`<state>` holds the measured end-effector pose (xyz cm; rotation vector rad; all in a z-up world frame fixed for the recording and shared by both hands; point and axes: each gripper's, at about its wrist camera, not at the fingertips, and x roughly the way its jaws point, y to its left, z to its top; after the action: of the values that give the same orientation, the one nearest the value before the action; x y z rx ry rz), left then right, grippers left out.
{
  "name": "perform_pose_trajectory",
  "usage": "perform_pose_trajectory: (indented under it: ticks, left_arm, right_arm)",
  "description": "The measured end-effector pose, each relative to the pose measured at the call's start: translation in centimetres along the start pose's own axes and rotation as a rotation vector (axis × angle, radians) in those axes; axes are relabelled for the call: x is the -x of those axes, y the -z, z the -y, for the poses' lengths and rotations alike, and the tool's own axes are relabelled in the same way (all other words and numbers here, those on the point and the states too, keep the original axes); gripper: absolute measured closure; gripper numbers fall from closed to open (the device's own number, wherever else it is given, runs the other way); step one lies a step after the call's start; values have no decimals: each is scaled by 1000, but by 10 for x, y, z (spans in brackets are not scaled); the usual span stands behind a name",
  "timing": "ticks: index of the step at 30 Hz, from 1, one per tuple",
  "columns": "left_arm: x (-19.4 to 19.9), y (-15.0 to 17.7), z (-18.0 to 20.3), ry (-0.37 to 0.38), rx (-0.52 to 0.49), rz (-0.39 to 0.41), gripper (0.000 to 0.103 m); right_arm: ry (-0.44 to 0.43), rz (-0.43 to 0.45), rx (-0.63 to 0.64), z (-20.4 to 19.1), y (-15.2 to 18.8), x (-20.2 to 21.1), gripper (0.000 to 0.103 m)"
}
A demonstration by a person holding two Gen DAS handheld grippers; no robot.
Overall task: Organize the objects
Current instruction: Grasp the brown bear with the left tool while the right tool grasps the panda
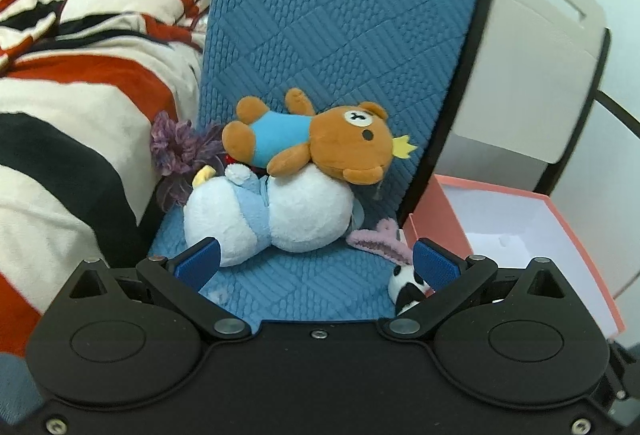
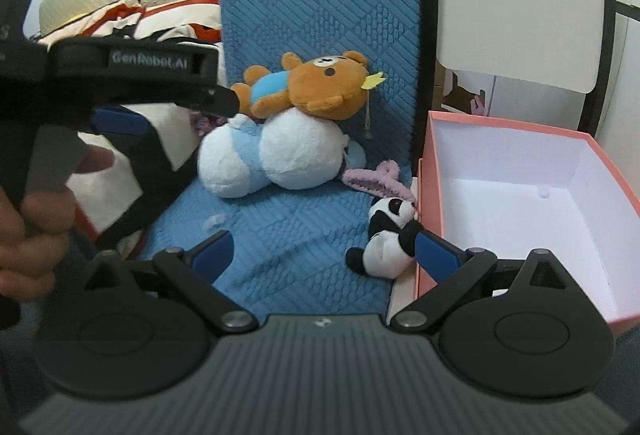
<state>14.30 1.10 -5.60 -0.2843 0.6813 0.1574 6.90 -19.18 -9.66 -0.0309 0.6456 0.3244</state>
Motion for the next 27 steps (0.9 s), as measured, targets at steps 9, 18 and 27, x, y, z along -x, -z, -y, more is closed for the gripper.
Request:
perform_pose_trajectory:
  ticks: [9, 18, 27]
  left_arm:
    - [-63, -17, -17, -11, 21, -58, 9]
    - [-115, -40, -29, -22, 2, -84, 21]
    - [-156, -60, -31, 0, -55, -101, 35]
  right_arm:
    - [0, 5, 104, -3, -4, -54, 23]
    - [73, -107, 263, -22, 3, -112, 41]
    - [214, -173, 407, -25, 13, -159, 41]
